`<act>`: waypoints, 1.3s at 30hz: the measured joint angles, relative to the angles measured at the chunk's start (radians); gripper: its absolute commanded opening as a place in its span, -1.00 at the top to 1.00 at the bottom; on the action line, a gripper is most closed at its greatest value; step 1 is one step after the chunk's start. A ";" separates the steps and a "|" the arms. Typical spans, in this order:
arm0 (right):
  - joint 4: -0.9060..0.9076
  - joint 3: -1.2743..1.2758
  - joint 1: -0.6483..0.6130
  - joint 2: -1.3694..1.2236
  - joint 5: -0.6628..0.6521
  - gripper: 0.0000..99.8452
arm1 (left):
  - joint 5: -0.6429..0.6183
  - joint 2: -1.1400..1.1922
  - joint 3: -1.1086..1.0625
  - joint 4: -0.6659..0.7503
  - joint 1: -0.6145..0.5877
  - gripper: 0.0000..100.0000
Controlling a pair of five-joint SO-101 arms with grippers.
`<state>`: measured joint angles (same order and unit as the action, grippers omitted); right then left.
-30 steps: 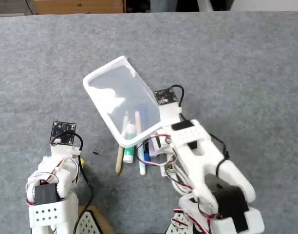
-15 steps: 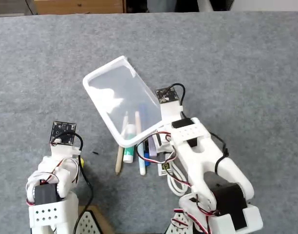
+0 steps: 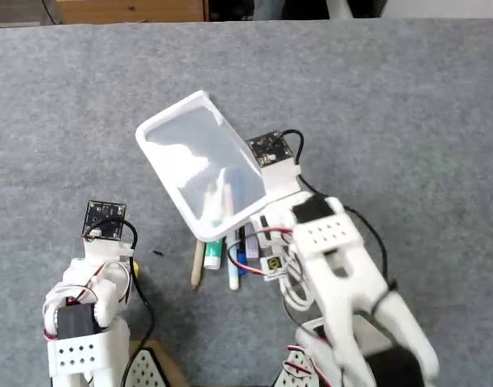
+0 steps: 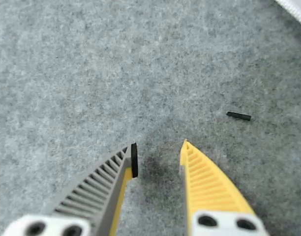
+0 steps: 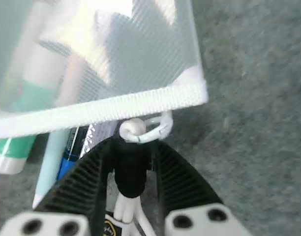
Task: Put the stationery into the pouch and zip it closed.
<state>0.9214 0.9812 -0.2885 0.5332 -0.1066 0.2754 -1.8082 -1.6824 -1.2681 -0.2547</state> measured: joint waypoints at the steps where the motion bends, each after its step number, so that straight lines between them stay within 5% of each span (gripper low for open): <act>1: 0.029 0.000 0.000 0.055 -0.017 0.98 | 0.000 0.000 0.000 0.000 0.000 0.65; 8: 0.184 0.000 0.000 0.439 -0.060 0.98 | 0.000 -0.002 0.035 -0.012 -0.005 0.59; 18: 0.222 0.000 -0.002 0.844 -0.061 0.98 | 0.000 -0.005 0.423 -0.044 -0.006 0.57; 24: 0.224 -0.100 -0.026 0.945 -0.061 0.98 | 0.000 -0.006 0.615 -0.086 -0.005 0.38; 29: 0.222 -0.138 -0.117 0.953 -0.061 0.98 | -0.003 -0.006 0.707 -0.238 0.124 0.44; 39: 0.233 -0.138 -0.140 0.951 -0.061 0.98 | -0.015 -0.008 0.684 -0.281 0.272 0.45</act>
<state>1.1546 0.8431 -0.4281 1.4845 -0.1680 0.2601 -1.8159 -0.9981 -1.5489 0.0169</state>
